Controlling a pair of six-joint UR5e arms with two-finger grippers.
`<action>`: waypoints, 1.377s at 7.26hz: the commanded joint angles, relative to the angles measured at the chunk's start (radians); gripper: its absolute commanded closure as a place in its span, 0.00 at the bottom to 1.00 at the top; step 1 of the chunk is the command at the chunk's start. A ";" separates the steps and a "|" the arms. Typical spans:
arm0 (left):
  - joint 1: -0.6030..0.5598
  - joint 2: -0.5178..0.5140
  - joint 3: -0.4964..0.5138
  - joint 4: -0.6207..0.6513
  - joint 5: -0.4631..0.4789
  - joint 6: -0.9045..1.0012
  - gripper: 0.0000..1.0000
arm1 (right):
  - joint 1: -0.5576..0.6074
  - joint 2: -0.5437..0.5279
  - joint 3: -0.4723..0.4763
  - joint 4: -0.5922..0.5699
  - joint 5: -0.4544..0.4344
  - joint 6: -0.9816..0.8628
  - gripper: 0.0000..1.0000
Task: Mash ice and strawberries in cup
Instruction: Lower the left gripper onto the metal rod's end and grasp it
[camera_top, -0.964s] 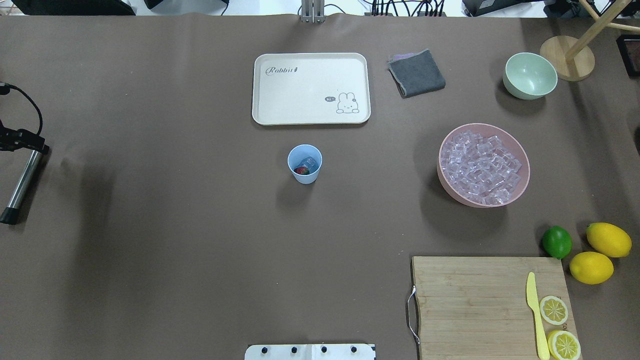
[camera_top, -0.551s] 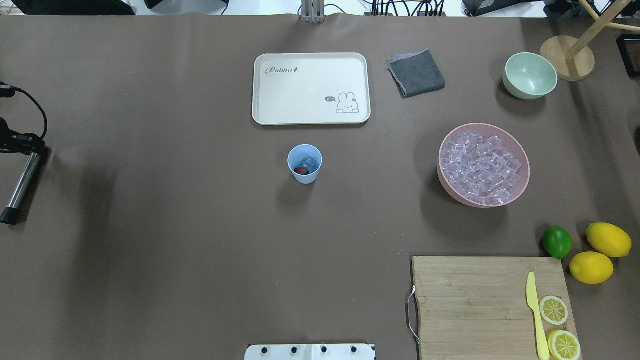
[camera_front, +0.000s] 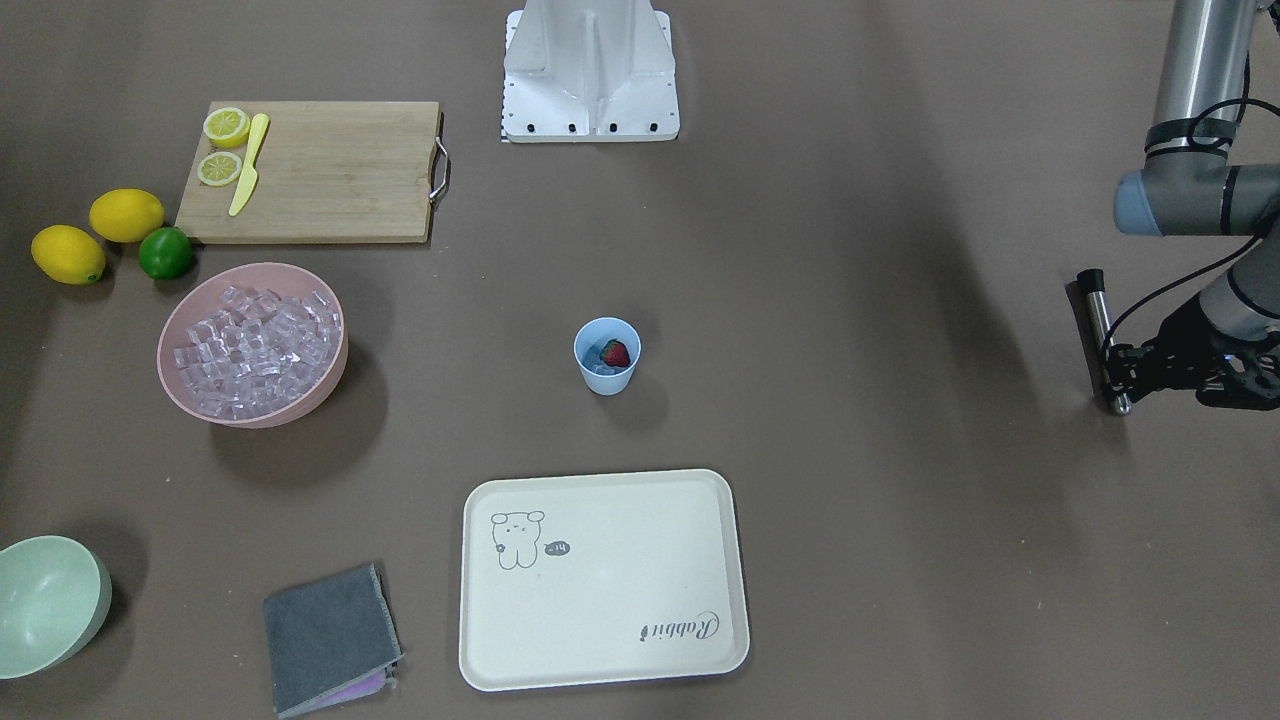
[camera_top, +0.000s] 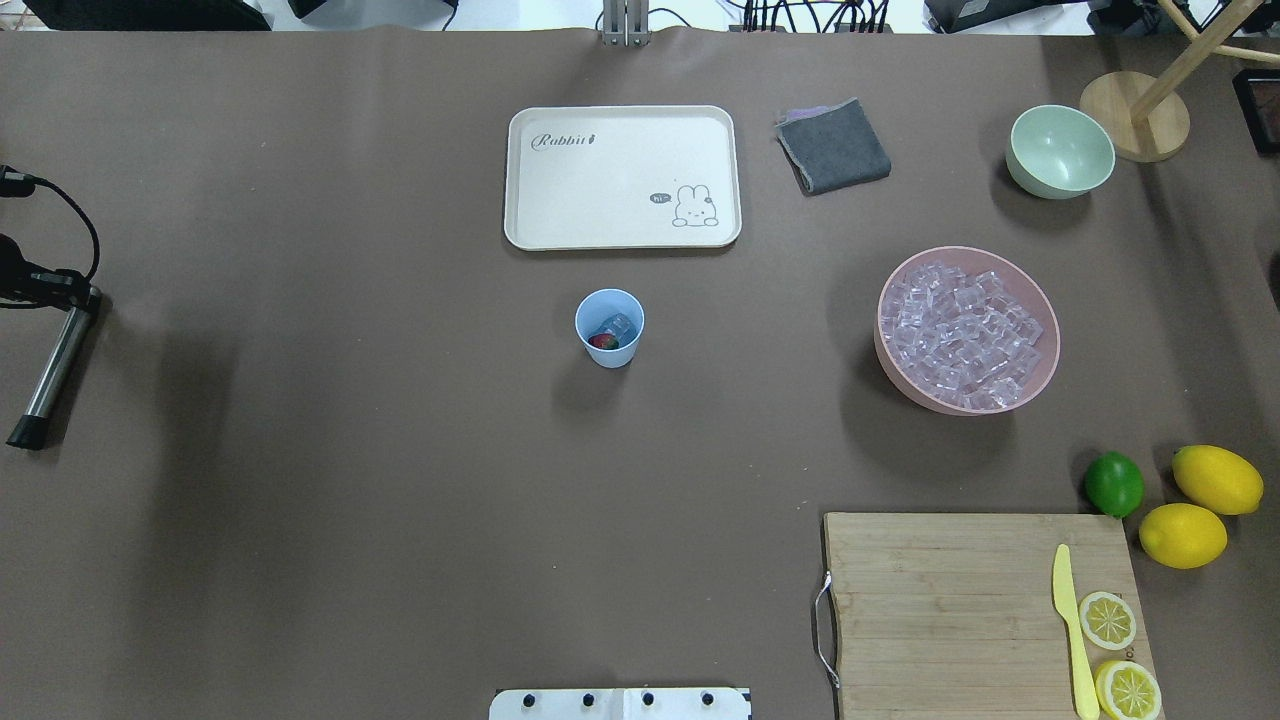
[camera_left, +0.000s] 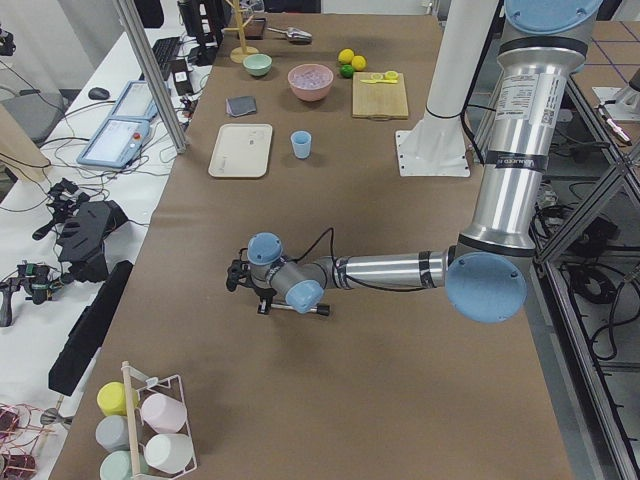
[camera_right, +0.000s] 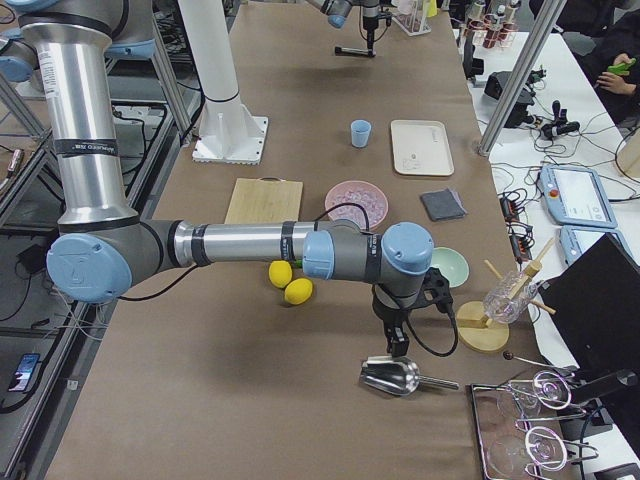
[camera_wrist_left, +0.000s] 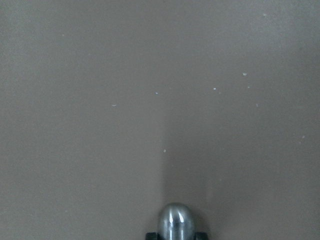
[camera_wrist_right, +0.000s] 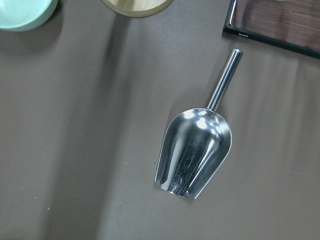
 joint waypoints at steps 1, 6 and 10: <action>0.003 0.001 -0.001 -0.001 0.000 -0.002 0.67 | -0.001 0.002 -0.001 0.000 0.000 0.000 0.01; 0.007 0.007 -0.004 -0.001 0.000 -0.003 0.71 | 0.002 0.000 0.001 0.000 0.003 0.000 0.01; 0.015 0.024 -0.048 -0.046 -0.001 -0.006 0.79 | 0.004 0.002 0.002 -0.005 0.003 0.000 0.01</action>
